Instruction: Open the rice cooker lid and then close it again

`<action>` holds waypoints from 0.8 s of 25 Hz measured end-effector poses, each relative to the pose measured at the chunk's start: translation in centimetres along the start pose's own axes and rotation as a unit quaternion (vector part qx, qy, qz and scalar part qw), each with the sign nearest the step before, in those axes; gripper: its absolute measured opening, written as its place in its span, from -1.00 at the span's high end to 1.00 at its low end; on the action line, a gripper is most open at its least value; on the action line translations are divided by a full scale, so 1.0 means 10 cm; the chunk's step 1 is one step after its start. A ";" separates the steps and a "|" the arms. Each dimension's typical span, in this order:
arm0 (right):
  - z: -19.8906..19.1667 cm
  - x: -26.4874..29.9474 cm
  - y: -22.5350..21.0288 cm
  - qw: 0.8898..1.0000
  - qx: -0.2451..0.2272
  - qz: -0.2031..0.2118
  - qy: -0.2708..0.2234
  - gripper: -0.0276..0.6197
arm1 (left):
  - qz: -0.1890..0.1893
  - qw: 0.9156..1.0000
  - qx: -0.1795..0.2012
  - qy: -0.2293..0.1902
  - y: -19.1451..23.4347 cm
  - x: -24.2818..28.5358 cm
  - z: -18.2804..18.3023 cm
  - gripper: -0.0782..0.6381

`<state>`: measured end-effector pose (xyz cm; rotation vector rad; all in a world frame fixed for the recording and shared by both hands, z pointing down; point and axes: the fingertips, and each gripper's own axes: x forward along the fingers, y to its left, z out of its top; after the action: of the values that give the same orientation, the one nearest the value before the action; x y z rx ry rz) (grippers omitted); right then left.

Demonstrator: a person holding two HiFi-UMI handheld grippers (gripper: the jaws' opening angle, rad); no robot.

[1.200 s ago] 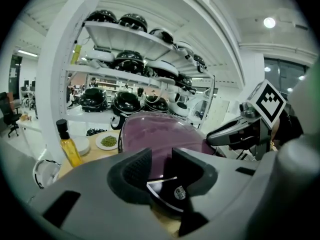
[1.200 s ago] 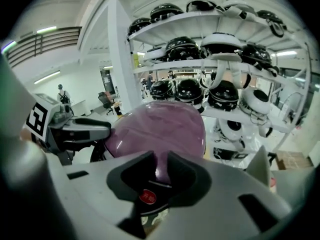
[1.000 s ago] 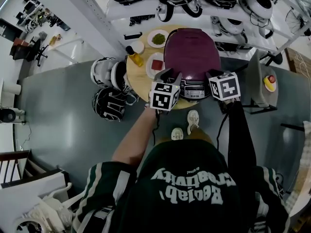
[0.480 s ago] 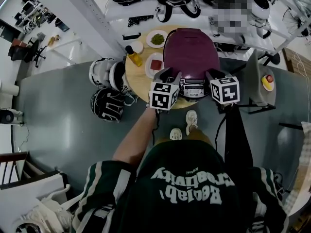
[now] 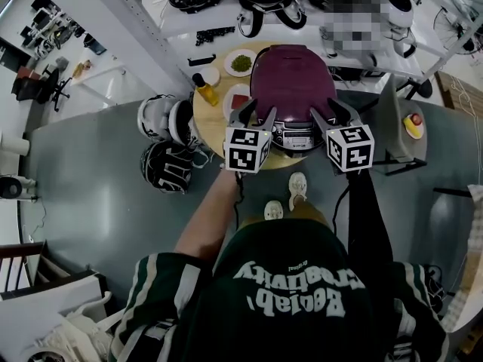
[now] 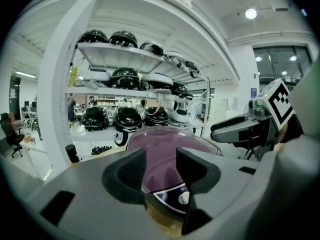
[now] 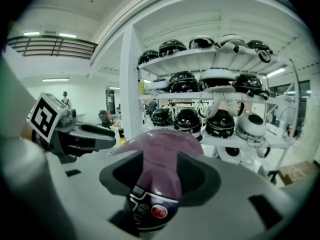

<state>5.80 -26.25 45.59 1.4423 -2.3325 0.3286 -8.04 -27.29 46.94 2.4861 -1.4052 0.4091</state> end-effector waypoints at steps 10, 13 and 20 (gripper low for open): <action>0.43 -0.36 -0.10 0.994 -0.030 -0.034 -0.101 0.21 | 0.019 0.995 0.047 -0.084 -0.11 -0.31 0.60 0.28; 0.53 -0.46 -0.15 0.991 -0.033 -0.033 -0.123 0.19 | 0.033 0.992 0.047 -0.110 -0.16 -0.41 0.77 0.28; 0.55 -0.58 -0.17 0.991 -0.033 0.011 -0.133 0.37 | 0.063 0.989 0.053 -0.121 -0.40 -0.44 0.82 0.36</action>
<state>8.62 -24.44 38.09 1.5073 -2.5420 0.0660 -5.78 -24.70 37.42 2.6118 -1.6804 0.2152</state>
